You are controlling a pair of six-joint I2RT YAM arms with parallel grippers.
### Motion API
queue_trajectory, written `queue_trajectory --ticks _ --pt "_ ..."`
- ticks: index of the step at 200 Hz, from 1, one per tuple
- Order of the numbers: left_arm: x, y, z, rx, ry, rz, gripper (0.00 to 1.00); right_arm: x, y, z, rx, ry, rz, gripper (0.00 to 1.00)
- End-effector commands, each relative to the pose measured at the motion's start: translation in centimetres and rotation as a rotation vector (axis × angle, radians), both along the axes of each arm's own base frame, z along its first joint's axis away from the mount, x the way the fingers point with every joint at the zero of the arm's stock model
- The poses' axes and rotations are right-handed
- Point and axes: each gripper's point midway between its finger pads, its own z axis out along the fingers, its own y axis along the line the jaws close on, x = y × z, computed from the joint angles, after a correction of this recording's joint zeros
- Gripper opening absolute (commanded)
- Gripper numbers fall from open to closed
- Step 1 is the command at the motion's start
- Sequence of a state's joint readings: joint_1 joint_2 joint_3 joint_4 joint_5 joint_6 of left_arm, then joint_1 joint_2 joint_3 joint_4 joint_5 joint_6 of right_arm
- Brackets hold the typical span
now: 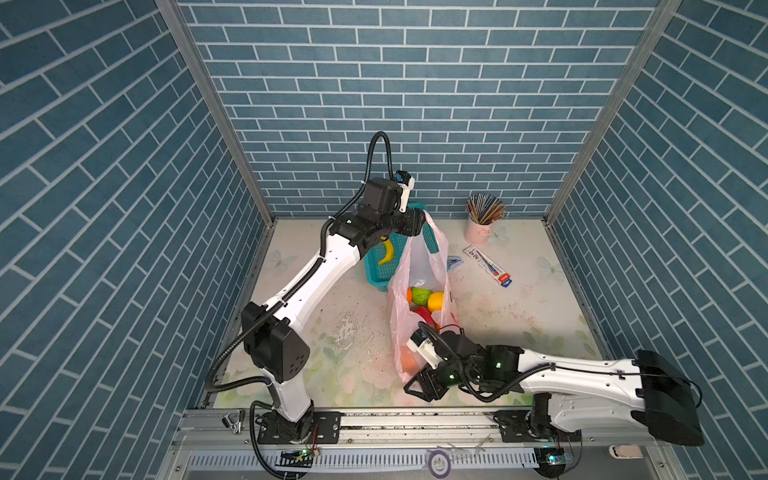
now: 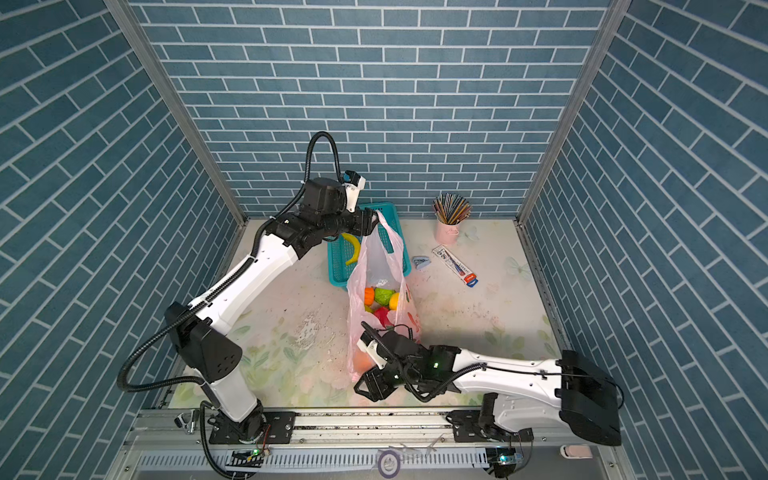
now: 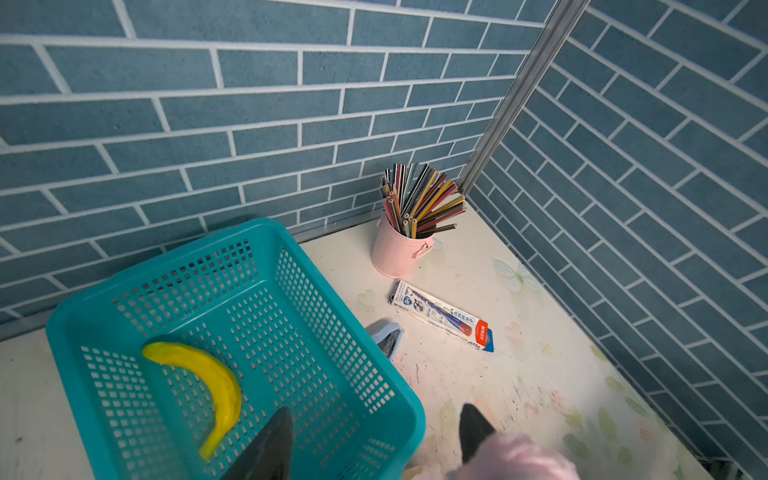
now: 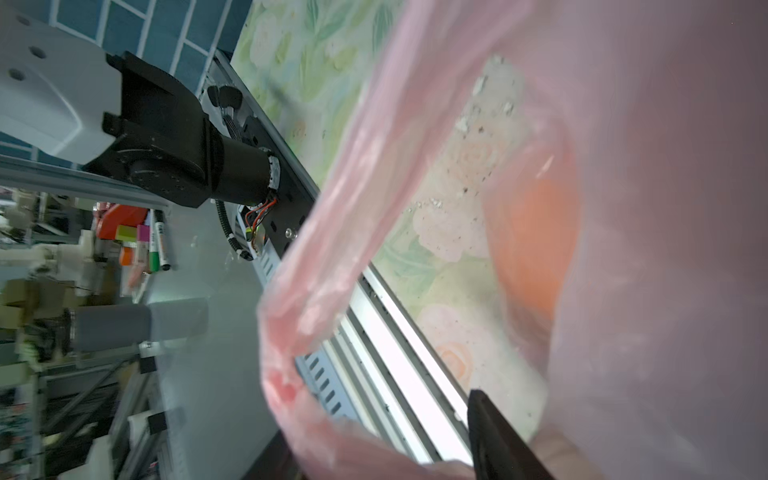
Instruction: Untie the knot of the plastic bag and take out the fruit
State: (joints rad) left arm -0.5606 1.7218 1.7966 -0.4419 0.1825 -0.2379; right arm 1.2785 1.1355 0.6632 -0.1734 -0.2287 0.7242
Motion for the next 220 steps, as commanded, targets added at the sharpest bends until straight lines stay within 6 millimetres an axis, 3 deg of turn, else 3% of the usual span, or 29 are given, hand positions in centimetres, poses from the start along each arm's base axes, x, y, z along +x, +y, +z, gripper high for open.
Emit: queue_trajectory --ticks 1,12,61,81,131,162,195,220 --pt "-1.6 0.7 2.5 -0.1 -0.049 0.003 0.7 2.6 -1.2 3.1 0.022 -0.143 -0.114 0.79" --pt "-2.6 0.8 2.7 -0.125 -0.053 -0.006 0.73 3.2 -1.4 4.7 0.063 -0.189 -0.136 0.93" --pt "-6.0 2.3 3.2 -0.094 -0.103 0.043 0.82 5.2 -1.7 11.4 0.212 -0.339 -0.188 0.95" --pt "-7.2 2.8 1.5 -0.042 -0.058 0.084 0.82 5.9 -1.7 13.7 0.262 -0.386 -0.204 0.96" --pt "-11.7 0.7 -4.8 0.173 0.088 0.024 0.79 8.3 -2.2 17.4 0.344 -0.449 -0.295 0.94" --pt "-13.1 1.7 -8.7 0.287 0.169 0.075 0.74 11.9 -5.4 16.4 0.27 -0.465 -0.514 0.92" --pt "-14.8 1.2 -11.4 0.302 0.243 0.026 0.74 13.6 -6.7 14.2 0.234 -0.442 -0.574 0.92" --pt "-15.4 2.5 -14.1 0.402 0.309 0.054 0.74 14.5 -7.5 11.2 0.178 -0.389 -0.615 0.92"
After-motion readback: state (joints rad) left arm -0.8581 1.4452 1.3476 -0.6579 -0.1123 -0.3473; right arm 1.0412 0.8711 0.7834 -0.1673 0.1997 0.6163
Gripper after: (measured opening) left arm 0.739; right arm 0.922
